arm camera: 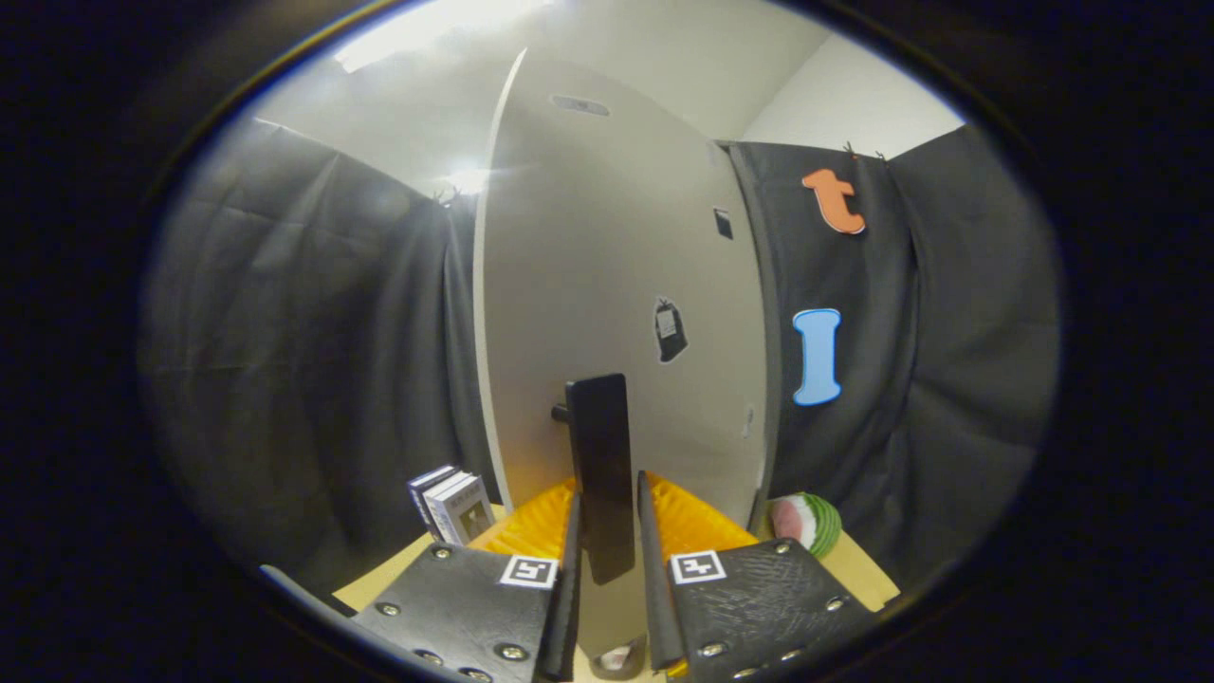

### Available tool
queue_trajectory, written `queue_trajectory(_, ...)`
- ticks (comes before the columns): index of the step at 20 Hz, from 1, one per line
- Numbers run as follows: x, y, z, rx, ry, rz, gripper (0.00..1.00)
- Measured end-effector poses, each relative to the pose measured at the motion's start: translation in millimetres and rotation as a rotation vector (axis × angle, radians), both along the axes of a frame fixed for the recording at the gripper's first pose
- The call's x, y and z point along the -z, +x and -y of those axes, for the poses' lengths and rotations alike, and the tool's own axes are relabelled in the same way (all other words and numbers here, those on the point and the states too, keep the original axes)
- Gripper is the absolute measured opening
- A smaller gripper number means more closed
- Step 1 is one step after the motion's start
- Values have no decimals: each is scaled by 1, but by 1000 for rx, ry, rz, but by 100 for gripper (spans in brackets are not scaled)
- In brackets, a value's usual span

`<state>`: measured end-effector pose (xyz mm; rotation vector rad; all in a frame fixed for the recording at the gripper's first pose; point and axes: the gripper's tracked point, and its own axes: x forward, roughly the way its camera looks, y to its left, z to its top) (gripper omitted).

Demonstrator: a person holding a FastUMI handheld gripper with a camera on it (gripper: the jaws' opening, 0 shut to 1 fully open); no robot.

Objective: Open the shoe cabinet door, grab the shoes and put them into the shoe cabinet, then close the shoe cabinet door.

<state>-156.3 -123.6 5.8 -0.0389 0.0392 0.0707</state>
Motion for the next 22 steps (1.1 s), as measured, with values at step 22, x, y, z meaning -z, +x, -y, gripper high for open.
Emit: queue_trajectory(22, -34, -60, 167, 220, 64, 76, 23)
